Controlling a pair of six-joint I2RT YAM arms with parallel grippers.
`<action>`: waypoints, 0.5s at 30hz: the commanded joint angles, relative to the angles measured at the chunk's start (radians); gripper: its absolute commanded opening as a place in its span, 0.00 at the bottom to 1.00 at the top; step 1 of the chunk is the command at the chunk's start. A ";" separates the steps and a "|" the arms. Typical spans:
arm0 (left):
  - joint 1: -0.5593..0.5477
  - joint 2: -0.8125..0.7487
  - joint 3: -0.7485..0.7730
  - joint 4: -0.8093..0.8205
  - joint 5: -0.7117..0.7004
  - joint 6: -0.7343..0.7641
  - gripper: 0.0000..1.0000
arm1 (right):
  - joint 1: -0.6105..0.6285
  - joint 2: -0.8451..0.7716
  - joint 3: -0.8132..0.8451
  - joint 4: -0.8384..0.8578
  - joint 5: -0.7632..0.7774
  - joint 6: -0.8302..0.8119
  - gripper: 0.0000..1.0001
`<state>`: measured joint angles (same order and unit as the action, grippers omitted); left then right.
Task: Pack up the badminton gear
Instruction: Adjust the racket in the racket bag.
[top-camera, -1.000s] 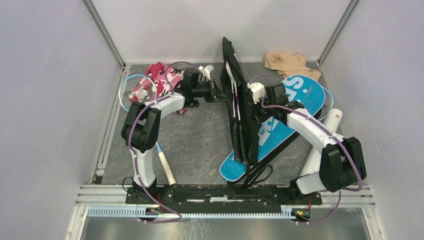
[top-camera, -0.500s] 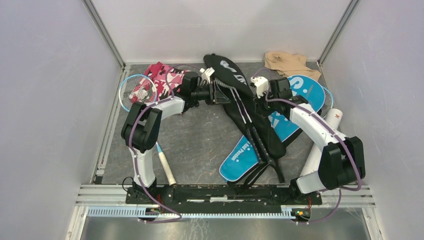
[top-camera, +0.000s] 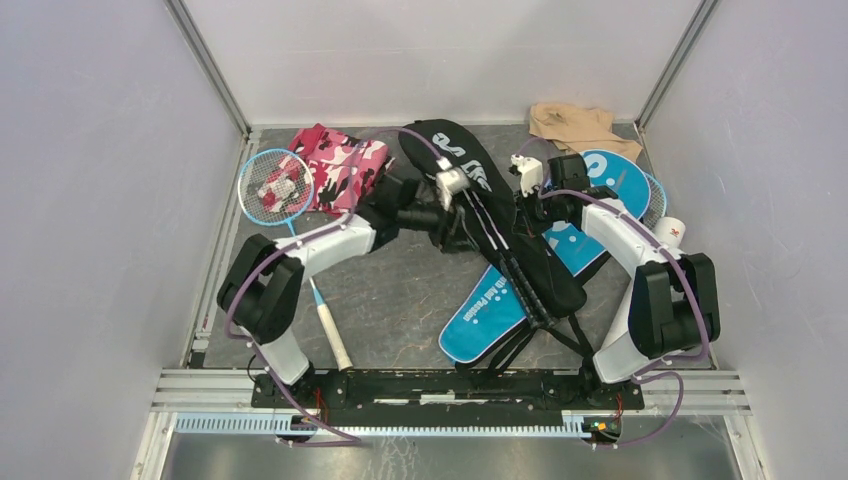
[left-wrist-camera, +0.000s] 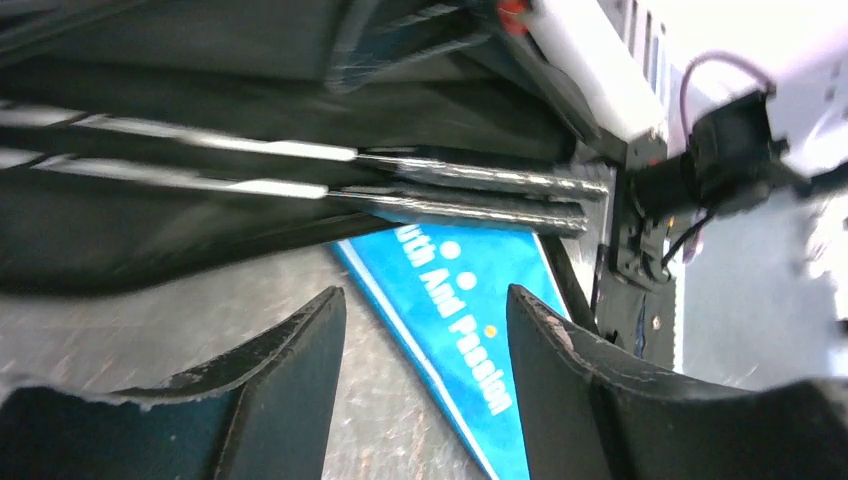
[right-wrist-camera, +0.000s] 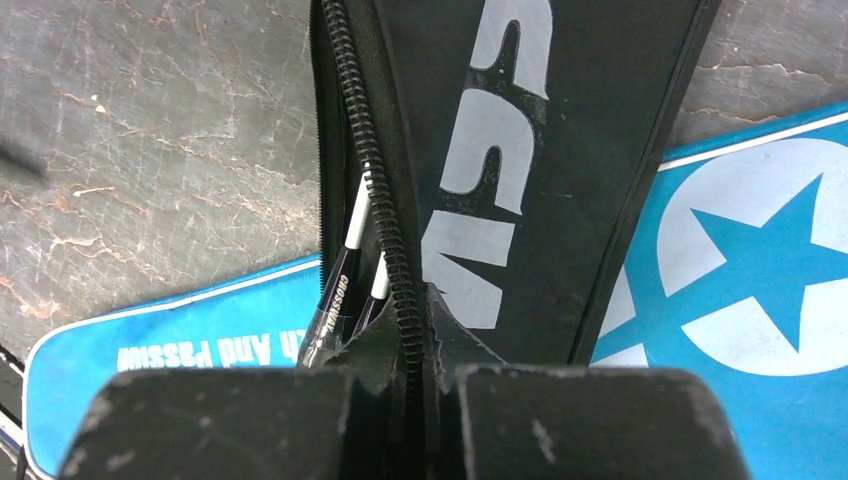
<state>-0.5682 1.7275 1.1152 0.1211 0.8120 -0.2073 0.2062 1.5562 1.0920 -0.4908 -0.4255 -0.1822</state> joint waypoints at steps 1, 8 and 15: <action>-0.164 -0.017 0.044 -0.166 -0.114 0.401 0.68 | -0.007 0.006 0.026 0.023 -0.066 -0.006 0.00; -0.325 0.058 0.072 -0.185 -0.256 0.609 0.73 | -0.014 -0.006 0.019 0.009 -0.044 -0.020 0.00; -0.433 0.126 0.074 -0.101 -0.482 0.708 0.75 | -0.014 -0.058 -0.039 -0.021 0.058 -0.098 0.31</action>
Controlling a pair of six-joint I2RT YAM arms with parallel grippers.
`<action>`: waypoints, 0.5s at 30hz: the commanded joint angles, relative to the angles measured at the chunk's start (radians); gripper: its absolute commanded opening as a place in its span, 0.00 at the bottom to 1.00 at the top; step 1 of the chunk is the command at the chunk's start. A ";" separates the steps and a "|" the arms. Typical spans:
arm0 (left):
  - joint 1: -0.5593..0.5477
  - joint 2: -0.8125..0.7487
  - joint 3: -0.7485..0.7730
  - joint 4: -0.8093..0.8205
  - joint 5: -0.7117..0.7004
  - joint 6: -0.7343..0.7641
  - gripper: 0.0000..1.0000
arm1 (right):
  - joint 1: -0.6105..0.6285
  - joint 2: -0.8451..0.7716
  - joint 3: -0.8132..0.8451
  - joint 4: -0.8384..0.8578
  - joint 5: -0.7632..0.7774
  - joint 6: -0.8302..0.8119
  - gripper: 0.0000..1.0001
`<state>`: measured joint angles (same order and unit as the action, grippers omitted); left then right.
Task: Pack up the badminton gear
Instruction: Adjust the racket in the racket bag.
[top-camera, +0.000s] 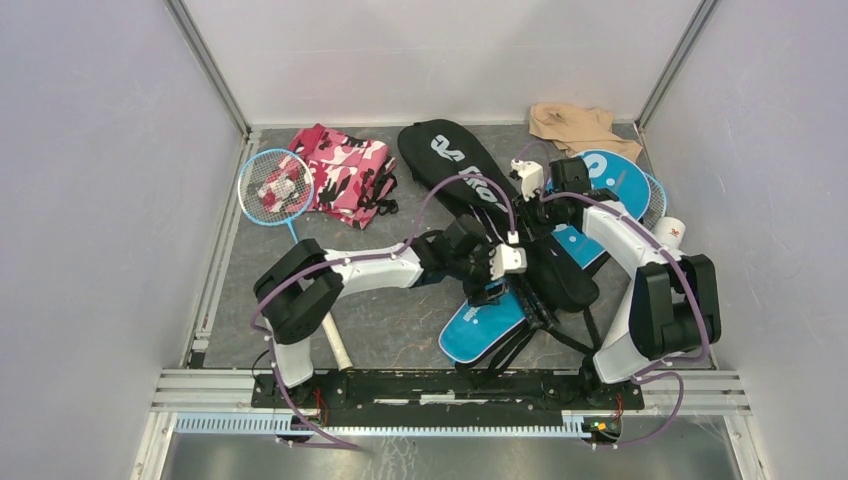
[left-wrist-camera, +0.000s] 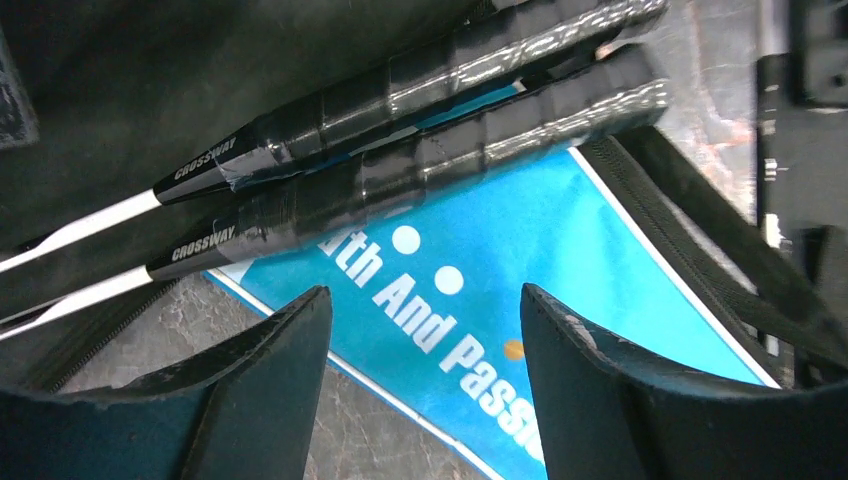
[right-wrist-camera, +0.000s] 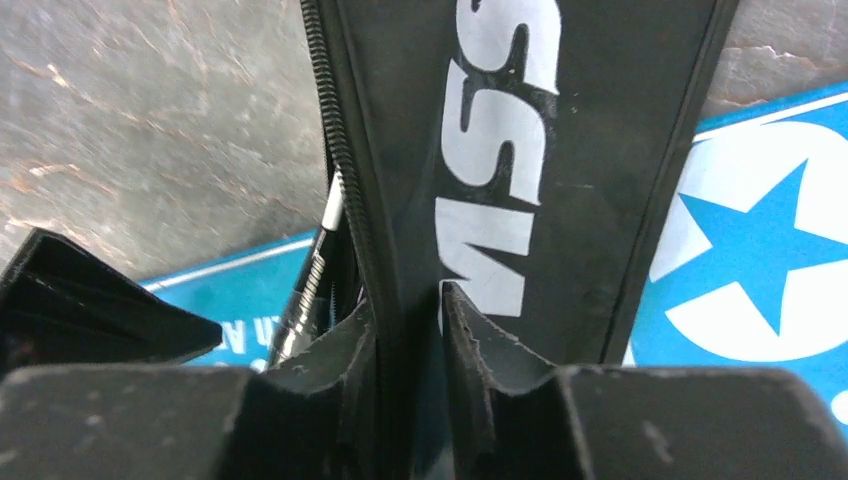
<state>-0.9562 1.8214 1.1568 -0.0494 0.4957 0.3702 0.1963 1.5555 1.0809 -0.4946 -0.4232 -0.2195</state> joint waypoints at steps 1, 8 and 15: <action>-0.057 0.045 0.034 0.090 -0.196 0.132 0.75 | -0.004 -0.070 -0.042 -0.019 0.073 -0.073 0.35; -0.119 0.118 0.035 0.232 -0.427 0.098 0.75 | -0.010 -0.170 -0.129 -0.039 0.168 -0.142 0.58; -0.121 0.141 0.061 0.258 -0.487 -0.023 0.74 | -0.041 -0.229 -0.202 -0.059 0.175 -0.205 0.81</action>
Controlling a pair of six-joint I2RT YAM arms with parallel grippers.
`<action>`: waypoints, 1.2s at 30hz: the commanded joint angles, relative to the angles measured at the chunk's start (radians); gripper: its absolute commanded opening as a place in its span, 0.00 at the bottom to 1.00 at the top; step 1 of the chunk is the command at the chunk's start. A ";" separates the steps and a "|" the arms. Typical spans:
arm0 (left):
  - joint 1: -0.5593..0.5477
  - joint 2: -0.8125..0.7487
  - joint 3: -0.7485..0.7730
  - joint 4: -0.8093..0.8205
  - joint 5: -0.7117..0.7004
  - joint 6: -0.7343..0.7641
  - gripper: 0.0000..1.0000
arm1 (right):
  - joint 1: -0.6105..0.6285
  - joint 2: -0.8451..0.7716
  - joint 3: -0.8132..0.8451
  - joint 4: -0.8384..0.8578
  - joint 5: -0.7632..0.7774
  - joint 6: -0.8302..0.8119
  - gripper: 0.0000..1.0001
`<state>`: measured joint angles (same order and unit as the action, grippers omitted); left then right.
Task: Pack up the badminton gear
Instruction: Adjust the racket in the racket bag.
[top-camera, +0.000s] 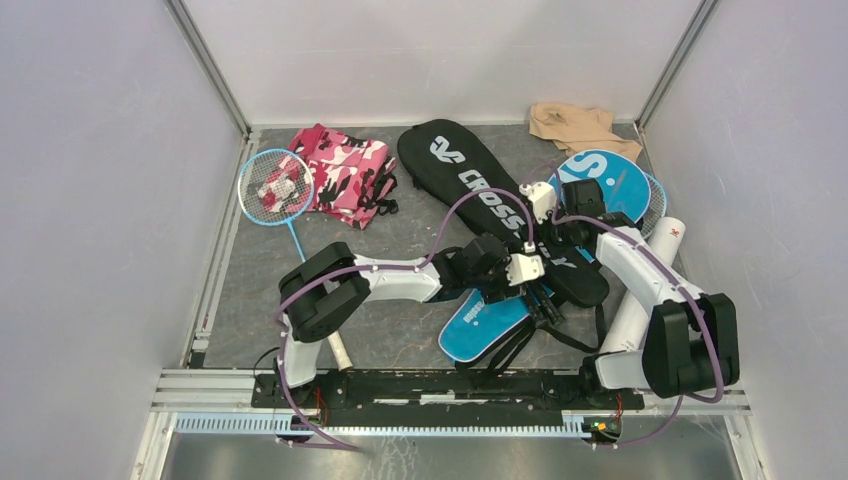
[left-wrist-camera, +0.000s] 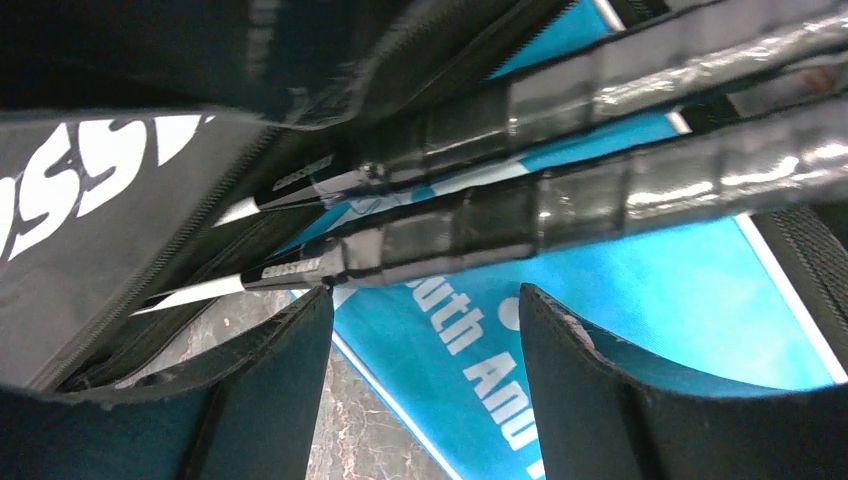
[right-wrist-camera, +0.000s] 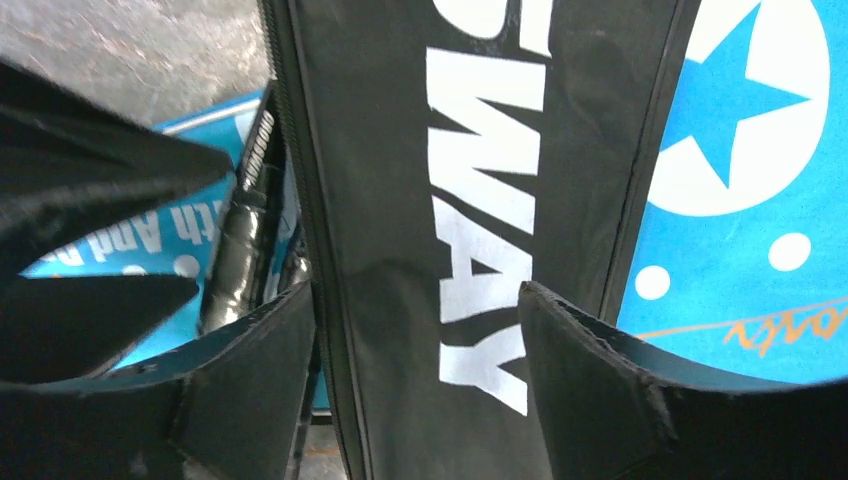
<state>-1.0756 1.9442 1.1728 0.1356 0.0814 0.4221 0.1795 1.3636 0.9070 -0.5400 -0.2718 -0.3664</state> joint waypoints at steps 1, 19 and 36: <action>-0.003 0.019 0.050 0.069 -0.076 -0.094 0.73 | -0.032 -0.042 -0.032 -0.019 0.017 -0.069 0.83; -0.002 0.056 0.121 -0.013 -0.079 -0.254 0.73 | -0.076 -0.151 -0.139 -0.121 0.119 -0.311 0.90; 0.008 0.037 0.098 -0.007 -0.104 -0.312 0.73 | -0.076 -0.116 -0.140 -0.129 0.095 -0.328 0.28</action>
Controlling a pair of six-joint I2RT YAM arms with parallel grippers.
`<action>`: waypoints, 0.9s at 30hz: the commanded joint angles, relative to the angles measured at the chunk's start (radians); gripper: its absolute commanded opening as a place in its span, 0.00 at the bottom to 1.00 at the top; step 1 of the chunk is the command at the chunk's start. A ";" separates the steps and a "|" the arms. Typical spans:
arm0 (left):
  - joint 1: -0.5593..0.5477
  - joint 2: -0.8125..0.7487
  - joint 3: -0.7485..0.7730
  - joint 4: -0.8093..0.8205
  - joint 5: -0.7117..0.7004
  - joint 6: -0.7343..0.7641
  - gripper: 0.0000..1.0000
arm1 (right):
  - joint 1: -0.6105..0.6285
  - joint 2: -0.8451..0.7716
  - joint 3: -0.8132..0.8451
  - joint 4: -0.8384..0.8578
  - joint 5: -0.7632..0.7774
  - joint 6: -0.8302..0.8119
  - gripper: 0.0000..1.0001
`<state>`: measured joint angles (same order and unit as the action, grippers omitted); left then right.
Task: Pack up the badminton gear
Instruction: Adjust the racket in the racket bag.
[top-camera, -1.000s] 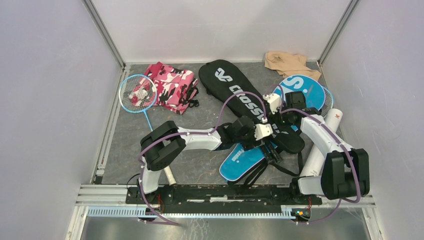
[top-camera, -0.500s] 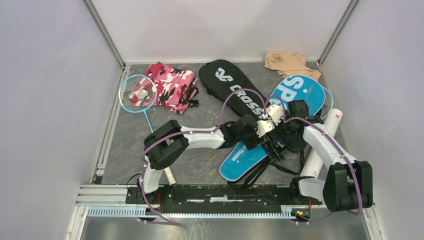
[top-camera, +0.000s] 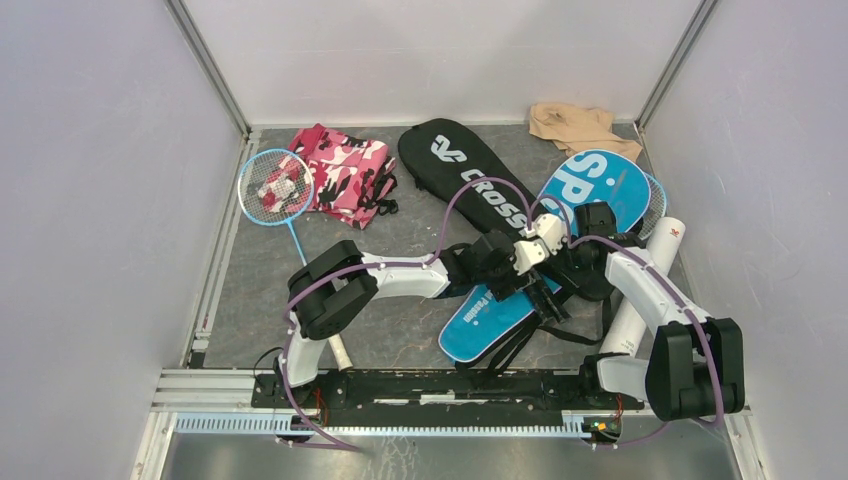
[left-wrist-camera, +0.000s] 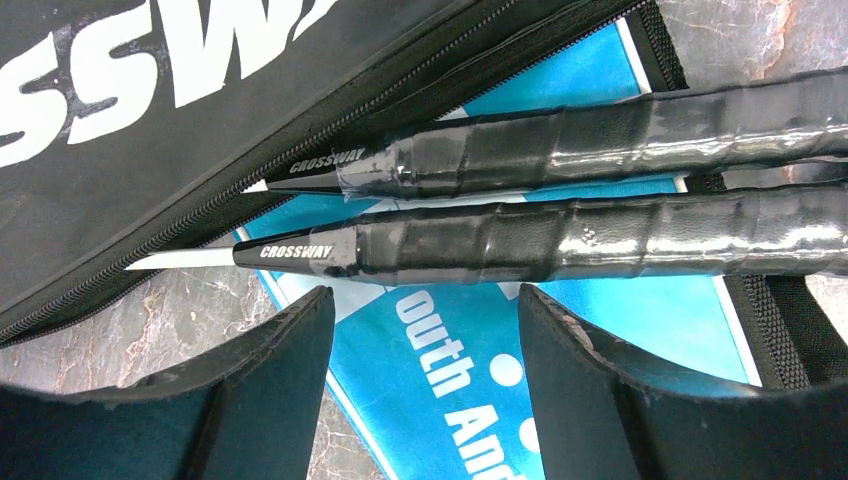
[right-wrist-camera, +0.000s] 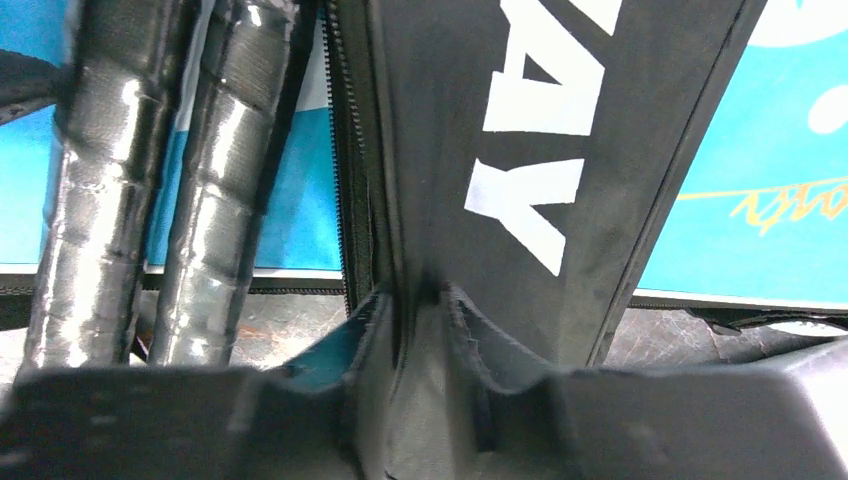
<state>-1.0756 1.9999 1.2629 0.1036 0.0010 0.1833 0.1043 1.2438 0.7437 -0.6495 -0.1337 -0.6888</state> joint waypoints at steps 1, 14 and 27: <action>0.008 -0.018 0.011 0.023 -0.024 -0.084 0.73 | -0.002 0.003 0.031 -0.029 -0.061 0.005 0.22; 0.007 0.072 0.116 -0.015 -0.038 -0.243 0.74 | -0.001 0.014 0.113 -0.102 -0.322 0.197 0.00; 0.057 0.133 0.203 -0.071 -0.050 -0.375 0.73 | -0.004 0.010 0.106 -0.146 -0.351 0.209 0.00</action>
<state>-1.0718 2.0739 1.3941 0.0456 -0.0193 -0.0570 0.0650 1.2739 0.8150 -0.7273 -0.3359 -0.4110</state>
